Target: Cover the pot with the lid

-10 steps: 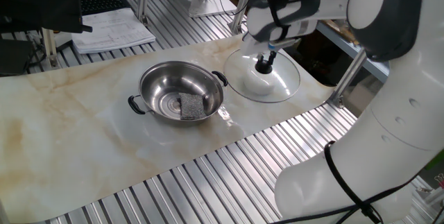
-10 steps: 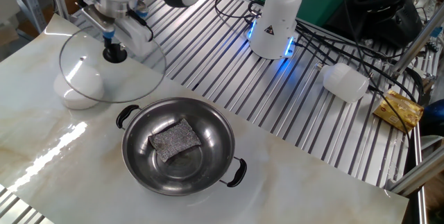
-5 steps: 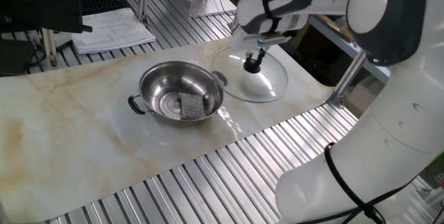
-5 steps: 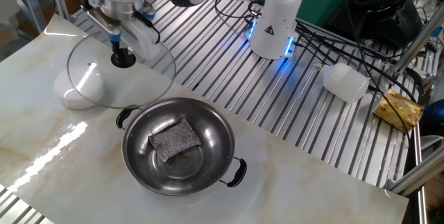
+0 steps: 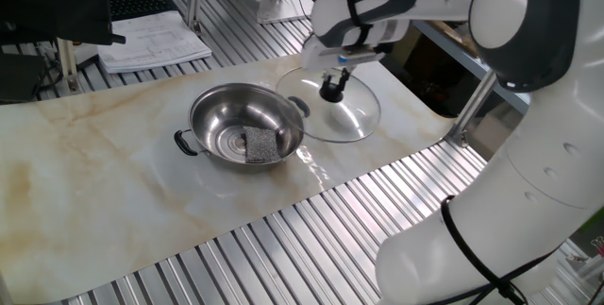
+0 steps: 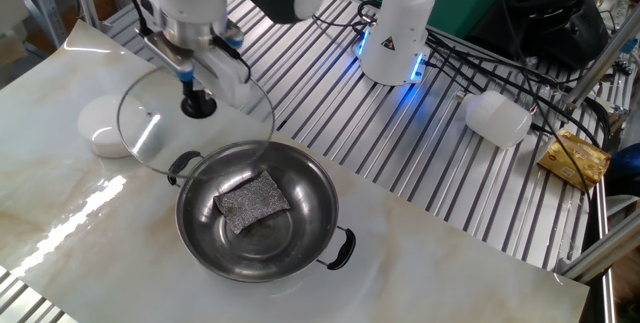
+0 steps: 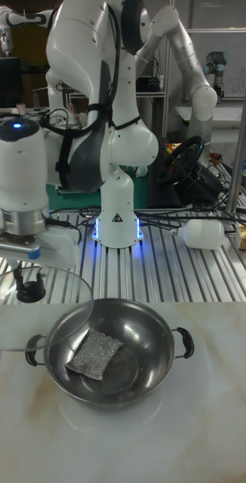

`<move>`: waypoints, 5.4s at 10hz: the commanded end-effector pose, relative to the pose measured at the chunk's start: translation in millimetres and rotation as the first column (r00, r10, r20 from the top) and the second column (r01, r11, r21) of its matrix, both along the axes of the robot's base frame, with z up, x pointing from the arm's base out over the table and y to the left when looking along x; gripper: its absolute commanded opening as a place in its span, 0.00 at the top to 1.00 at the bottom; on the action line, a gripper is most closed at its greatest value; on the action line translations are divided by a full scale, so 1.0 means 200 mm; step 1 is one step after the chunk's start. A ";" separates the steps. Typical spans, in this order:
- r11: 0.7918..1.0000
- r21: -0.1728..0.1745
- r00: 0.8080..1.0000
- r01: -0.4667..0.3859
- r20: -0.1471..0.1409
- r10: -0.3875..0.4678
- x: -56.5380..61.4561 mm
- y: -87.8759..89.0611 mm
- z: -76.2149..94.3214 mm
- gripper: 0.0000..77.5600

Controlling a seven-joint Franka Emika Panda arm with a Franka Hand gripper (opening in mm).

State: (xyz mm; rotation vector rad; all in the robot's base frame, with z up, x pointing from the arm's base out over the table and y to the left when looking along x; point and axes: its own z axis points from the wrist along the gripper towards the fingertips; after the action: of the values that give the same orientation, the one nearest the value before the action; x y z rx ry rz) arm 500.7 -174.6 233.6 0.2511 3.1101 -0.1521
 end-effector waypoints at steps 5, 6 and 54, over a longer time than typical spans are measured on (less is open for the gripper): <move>0.999 0.041 1.000 0.029 -0.011 -0.028 0.09 0.20 -0.03 0.99; 0.999 0.040 0.999 0.034 -0.020 -0.033 0.10 0.22 -0.04 0.99; 0.997 0.022 0.995 0.079 -0.060 -0.078 0.31 0.82 -0.22 0.99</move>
State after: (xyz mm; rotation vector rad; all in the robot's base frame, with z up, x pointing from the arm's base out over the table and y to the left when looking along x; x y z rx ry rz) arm 561.9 -10.6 187.0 0.3768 3.1686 -0.1219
